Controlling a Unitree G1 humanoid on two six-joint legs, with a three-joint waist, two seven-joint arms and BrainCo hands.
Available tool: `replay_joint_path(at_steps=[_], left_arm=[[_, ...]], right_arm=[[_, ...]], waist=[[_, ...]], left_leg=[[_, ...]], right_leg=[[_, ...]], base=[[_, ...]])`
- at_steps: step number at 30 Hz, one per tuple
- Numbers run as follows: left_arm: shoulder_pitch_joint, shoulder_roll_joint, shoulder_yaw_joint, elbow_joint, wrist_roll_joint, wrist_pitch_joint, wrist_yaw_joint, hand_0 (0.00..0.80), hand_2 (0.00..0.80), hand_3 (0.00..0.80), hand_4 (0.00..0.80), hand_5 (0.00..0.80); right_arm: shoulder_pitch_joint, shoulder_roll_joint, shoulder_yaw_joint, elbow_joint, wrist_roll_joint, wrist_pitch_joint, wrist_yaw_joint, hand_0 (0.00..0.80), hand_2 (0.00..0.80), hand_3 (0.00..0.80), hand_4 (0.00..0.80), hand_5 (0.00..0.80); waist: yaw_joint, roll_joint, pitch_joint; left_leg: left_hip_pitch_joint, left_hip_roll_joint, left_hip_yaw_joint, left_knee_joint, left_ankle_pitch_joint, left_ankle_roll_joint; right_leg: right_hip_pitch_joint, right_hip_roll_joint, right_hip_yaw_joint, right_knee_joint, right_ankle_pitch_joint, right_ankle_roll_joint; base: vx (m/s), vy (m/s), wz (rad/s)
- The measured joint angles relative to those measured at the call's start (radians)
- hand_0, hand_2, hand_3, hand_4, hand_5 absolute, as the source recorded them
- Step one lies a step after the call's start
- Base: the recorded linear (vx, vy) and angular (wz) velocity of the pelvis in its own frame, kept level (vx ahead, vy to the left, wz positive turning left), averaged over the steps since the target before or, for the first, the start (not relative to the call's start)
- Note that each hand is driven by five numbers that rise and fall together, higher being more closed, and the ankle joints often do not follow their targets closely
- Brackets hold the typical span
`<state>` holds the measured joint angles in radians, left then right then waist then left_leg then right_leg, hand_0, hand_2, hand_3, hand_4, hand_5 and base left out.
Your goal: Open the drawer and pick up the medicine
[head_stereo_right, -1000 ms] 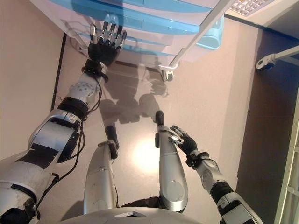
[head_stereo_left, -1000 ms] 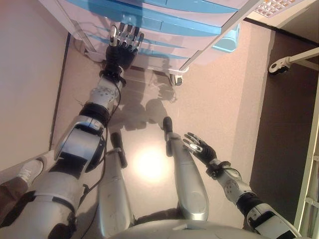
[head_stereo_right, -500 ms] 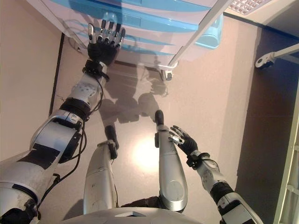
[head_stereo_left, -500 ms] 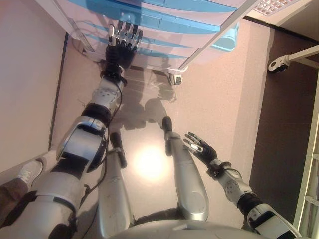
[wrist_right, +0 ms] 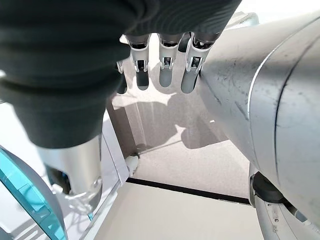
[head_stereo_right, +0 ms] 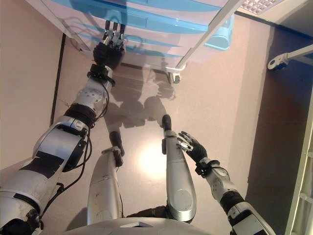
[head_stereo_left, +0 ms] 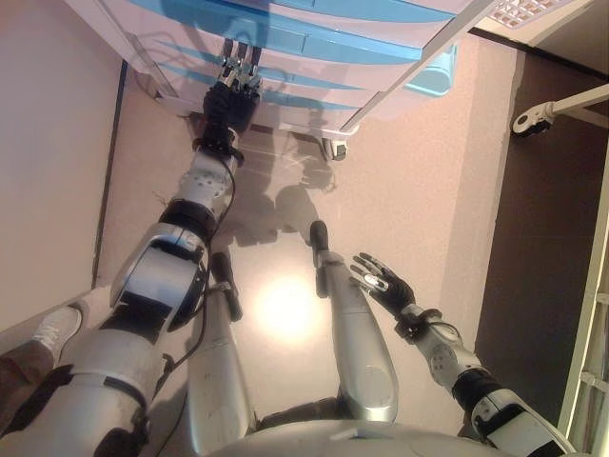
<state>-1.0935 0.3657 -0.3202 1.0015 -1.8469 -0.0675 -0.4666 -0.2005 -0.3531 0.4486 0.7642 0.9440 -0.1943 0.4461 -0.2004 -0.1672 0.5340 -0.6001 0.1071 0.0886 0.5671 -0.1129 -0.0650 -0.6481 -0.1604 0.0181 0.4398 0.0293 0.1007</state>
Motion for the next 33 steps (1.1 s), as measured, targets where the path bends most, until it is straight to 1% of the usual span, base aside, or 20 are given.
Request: replay_joint_path(at_steps=[4,5,6,9,10,12,13,27,33], left_arm=[[0.003,0.000,0.000,0.000,0.000,-0.002,0.001,0.693,0.693,0.693,0.693,0.693],[0.004,0.000,0.000,0.000,0.000,-0.002,0.001,0.649,0.649,0.649,0.649,0.649],[0.005,0.000,-0.001,0.000,0.000,-0.002,0.001,0.649,0.649,0.649,0.649,0.649],[0.007,-0.001,-0.001,0.000,0.000,-0.002,0.001,0.693,0.693,0.693,0.693,0.693],[0.008,-0.001,-0.001,0.000,0.000,-0.002,0.001,0.715,0.715,0.715,0.715,0.715],[0.015,-0.001,-0.001,0.000,0.000,-0.002,0.001,0.787,0.787,0.787,0.787,0.787],[0.017,-0.001,-0.001,0.000,0.000,-0.002,0.001,0.800,0.800,0.800,0.800,0.800],[0.022,0.001,0.001,0.000,0.000,0.004,0.000,0.800,0.800,0.800,0.800,0.800],[0.056,0.007,0.003,0.000,0.000,0.025,-0.039,0.800,0.800,0.800,0.800,0.800]], right_arm=[[0.000,0.000,0.000,0.000,0.000,0.000,0.000,0.000,0.000,0.000,0.000,0.000],[0.000,0.000,0.000,0.001,0.000,0.000,0.000,0.000,0.000,0.000,0.000,0.000],[0.000,0.000,0.000,0.001,0.000,-0.001,0.000,0.000,0.000,0.000,0.000,0.000],[0.000,0.000,0.000,0.003,0.000,-0.001,0.000,0.000,0.000,0.000,0.000,0.000],[0.000,0.000,0.000,0.004,0.000,-0.001,0.000,0.000,0.000,0.000,0.000,0.000],[0.000,0.000,0.000,0.006,0.000,0.000,0.000,0.000,0.000,0.000,0.000,0.000],[0.000,0.000,0.000,0.007,0.000,-0.001,0.000,0.000,0.000,0.000,0.000,0.000],[0.000,0.000,0.000,0.012,-0.001,-0.002,0.001,0.000,0.000,0.000,0.000,0.000],[0.000,0.000,0.000,0.013,-0.002,-0.001,0.000,0.000,0.000,0.000,0.000,0.000]], waist=[[0.000,0.000,0.000],[0.000,0.000,0.000],[0.000,0.000,0.000],[0.001,0.000,0.000],[0.001,0.000,0.000],[0.001,0.000,0.000],[0.001,0.000,0.000],[0.006,0.000,0.000],[0.010,0.001,0.001]], left_leg=[[0.002,0.000,0.001,0.000,0.000,0.000],[0.002,0.000,0.001,0.000,0.000,0.000],[0.003,0.000,0.001,0.000,0.000,0.000],[0.005,0.000,0.001,0.000,0.000,0.000],[0.006,0.000,0.001,-0.001,0.000,0.000],[0.013,-0.001,0.003,-0.004,0.000,0.000],[0.014,-0.001,0.004,-0.005,0.000,0.000],[0.022,-0.001,0.006,-0.016,0.007,-0.002],[0.041,-0.003,0.008,-0.035,0.015,-0.006]], right_leg=[[0.000,0.000,0.001,0.002,0.000,0.000],[0.000,0.000,0.001,0.003,0.000,0.000],[0.000,0.000,0.001,0.003,0.000,0.000],[0.002,0.000,0.001,0.003,0.000,0.000],[0.003,0.000,0.001,0.003,0.000,0.000],[0.008,-0.001,0.002,0.003,0.000,-0.001],[0.008,-0.001,0.003,0.003,-0.001,-0.001],[0.011,-0.002,0.002,0.003,-0.001,-0.002],[0.018,-0.002,0.001,0.003,-0.004,-0.006]], base=[[0.000,0.000,0.00],[0.000,0.000,0.00],[0.000,0.000,0.00],[0.000,0.000,0.00],[0.000,0.000,0.00],[0.000,0.000,0.00],[0.000,0.000,0.00],[0.000,0.000,0.00],[0.000,0.000,0.00]])
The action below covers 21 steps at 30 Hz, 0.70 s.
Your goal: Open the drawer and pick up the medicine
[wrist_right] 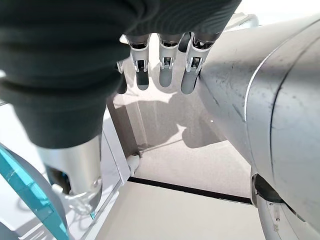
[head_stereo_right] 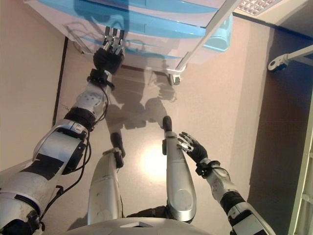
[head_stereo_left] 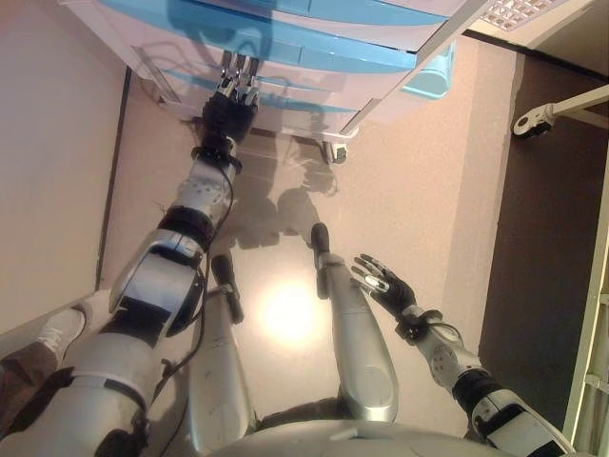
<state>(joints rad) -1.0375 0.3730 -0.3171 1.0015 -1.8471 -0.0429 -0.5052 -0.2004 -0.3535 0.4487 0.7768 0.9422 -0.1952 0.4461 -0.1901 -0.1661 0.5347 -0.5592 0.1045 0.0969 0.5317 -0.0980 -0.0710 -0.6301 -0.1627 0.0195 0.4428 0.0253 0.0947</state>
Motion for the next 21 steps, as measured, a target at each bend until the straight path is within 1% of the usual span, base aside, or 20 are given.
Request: replay_joint_path(at_steps=[7,11,21], left_arm=[[0.018,-0.003,0.000,0.000,0.000,0.004,-0.052,0.800,0.800,0.800,0.800,0.800],[0.023,-0.002,0.005,0.000,0.000,0.021,-0.064,0.800,0.800,0.800,0.800,0.800],[0.076,-0.004,0.011,-0.006,0.005,0.041,-0.140,0.800,0.800,0.800,0.800,0.800]], right_arm=[[0.000,-0.019,-0.002,-0.002,0.000,-0.001,-0.001,0.000,0.000,0.000,0.000,0.000],[0.000,-0.019,-0.003,-0.002,-0.002,-0.001,-0.001,0.000,0.000,0.000,0.000,0.000],[0.001,-0.019,-0.004,-0.009,-0.003,0.001,-0.007,0.000,0.000,0.000,0.000,0.000]], waist=[[0.007,0.017,0.011],[0.009,0.017,0.011],[0.014,0.017,0.011]], left_leg=[[0.005,0.000,0.000,-0.013,0.006,-0.003],[0.005,0.000,0.000,-0.014,0.006,-0.003],[0.007,0.000,-0.001,-0.014,0.006,-0.003]], right_leg=[[0.000,0.000,-0.001,0.000,-0.001,-0.002],[0.000,0.000,-0.001,0.000,-0.002,-0.003],[0.002,0.001,-0.002,0.000,-0.002,-0.003]], base=[[0.000,0.000,0.00],[0.000,0.000,0.00],[0.000,0.000,0.00]])
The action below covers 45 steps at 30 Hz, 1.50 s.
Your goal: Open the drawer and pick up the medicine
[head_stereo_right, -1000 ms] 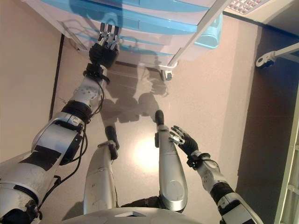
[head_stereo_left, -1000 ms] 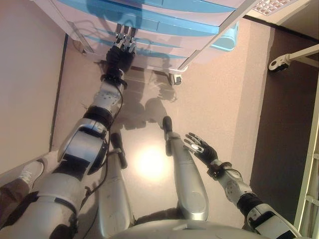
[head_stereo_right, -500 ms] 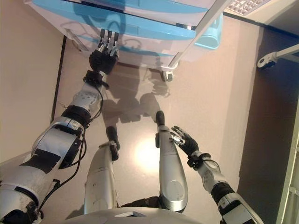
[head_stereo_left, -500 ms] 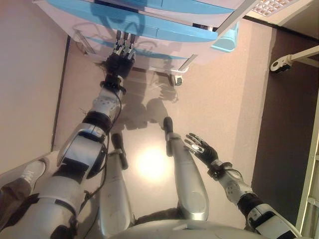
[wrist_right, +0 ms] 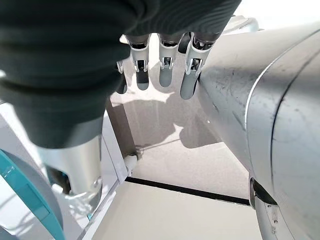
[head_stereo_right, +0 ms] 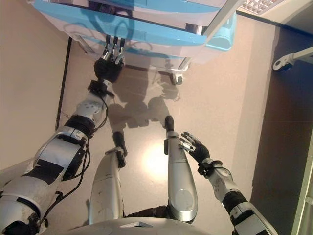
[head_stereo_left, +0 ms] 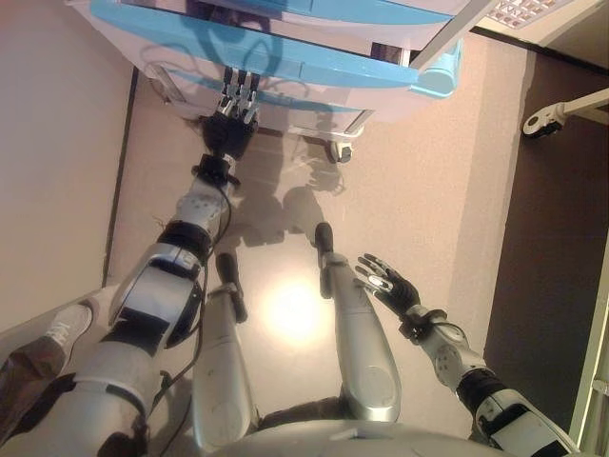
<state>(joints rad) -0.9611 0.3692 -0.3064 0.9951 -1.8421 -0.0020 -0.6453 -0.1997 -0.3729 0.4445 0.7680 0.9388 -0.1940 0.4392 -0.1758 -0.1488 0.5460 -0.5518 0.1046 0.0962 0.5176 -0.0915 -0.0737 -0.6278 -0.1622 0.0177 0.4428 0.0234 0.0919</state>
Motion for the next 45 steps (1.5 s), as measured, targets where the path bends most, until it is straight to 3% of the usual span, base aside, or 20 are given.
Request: replay_joint_path(at_steps=[15,22,45], left_arm=[[0.129,-0.016,0.042,-0.086,0.051,0.020,-0.080,0.800,0.800,0.800,0.800,0.800],[0.206,-0.033,0.049,-0.122,0.079,0.021,-0.149,0.800,0.800,0.800,0.800,0.800],[0.507,-0.074,0.088,-0.250,0.193,0.021,-0.332,0.800,0.800,0.800,0.800,0.800]], right_arm=[[0.011,0.001,-0.020,-0.023,-0.027,0.015,-0.024,0.000,0.000,0.000,0.000,0.000],[0.035,0.002,-0.050,-0.044,-0.038,0.018,-0.034,0.000,0.000,0.000,0.000,0.000],[0.090,0.003,-0.110,-0.105,-0.078,0.035,-0.043,0.000,0.000,0.000,0.000,0.000]], waist=[[0.012,0.006,0.003],[0.035,0.013,0.008],[0.080,0.029,0.015]], left_leg=[[0.004,0.001,-0.009,-0.011,0.002,-0.006],[0.020,0.001,-0.014,-0.040,0.019,-0.014],[0.029,0.002,-0.023,-0.062,0.029,-0.013]], right_leg=[[0.005,0.000,-0.013,-0.001,-0.014,-0.002],[0.006,0.000,-0.023,0.008,-0.016,-0.014],[0.020,-0.001,-0.037,-0.009,-0.019,-0.010]], base=[[-0.012,-0.003,0.01],[-0.013,0.000,0.02],[0.000,0.000,0.00]])
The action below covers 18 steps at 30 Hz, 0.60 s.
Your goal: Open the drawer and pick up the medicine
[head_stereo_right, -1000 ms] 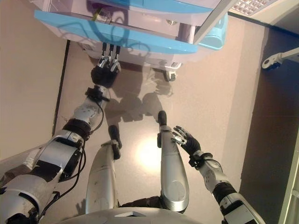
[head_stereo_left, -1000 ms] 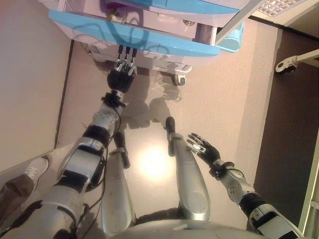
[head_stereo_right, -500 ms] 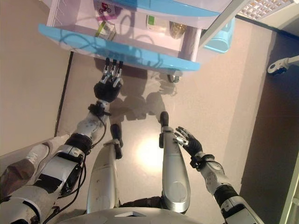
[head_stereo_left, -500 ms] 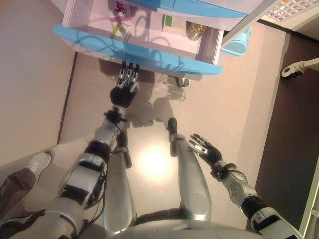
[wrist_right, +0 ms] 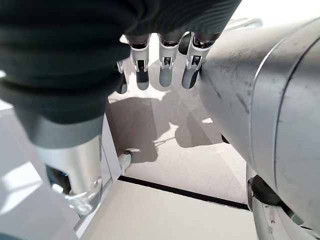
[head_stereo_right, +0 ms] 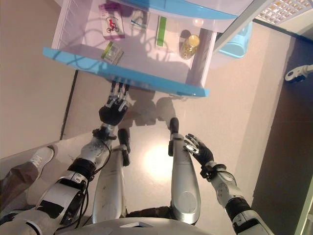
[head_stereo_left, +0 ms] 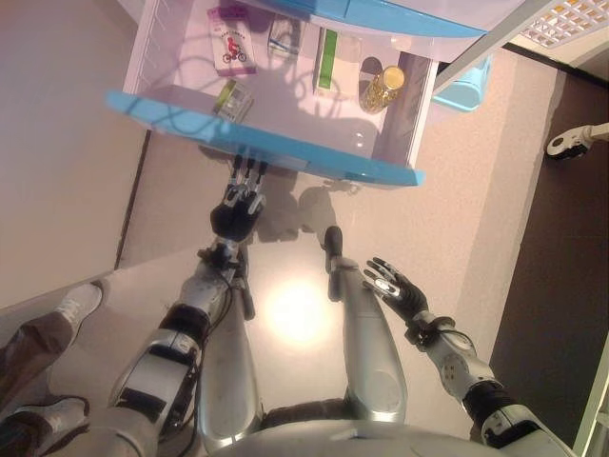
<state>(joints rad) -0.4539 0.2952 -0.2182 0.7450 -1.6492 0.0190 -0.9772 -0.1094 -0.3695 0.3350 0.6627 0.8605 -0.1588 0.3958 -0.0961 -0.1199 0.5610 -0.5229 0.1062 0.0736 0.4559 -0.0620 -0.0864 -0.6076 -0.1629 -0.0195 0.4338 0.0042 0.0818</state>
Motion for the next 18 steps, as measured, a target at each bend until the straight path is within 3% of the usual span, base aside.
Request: replay_joint_path(at_steps=[12,18], left_arm=[[0.161,-0.026,0.028,-0.025,0.043,-0.025,-0.104,0.800,0.800,0.800,0.800,0.800],[0.237,-0.006,0.070,-0.026,0.074,-0.048,-0.119,0.800,0.800,0.800,0.800,0.800]], right_arm=[[0.030,-0.001,-0.019,-0.043,-0.019,0.012,-0.002,0.000,0.000,0.000,0.000,0.000],[0.047,-0.003,-0.056,-0.049,-0.019,0.013,-0.001,0.000,0.000,0.000,0.000,0.000]], waist=[[0.033,0.011,0.001],[0.050,0.034,0.003]], left_leg=[[0.005,0.000,0.000,-0.009,0.003,-0.001],[0.004,-0.002,-0.001,-0.009,0.003,-0.001]], right_leg=[[0.002,0.000,-0.003,-0.007,-0.004,-0.005],[0.003,-0.003,-0.006,-0.009,-0.004,-0.006]], base=[[0.000,0.000,0.00],[-0.002,0.042,0.01]])
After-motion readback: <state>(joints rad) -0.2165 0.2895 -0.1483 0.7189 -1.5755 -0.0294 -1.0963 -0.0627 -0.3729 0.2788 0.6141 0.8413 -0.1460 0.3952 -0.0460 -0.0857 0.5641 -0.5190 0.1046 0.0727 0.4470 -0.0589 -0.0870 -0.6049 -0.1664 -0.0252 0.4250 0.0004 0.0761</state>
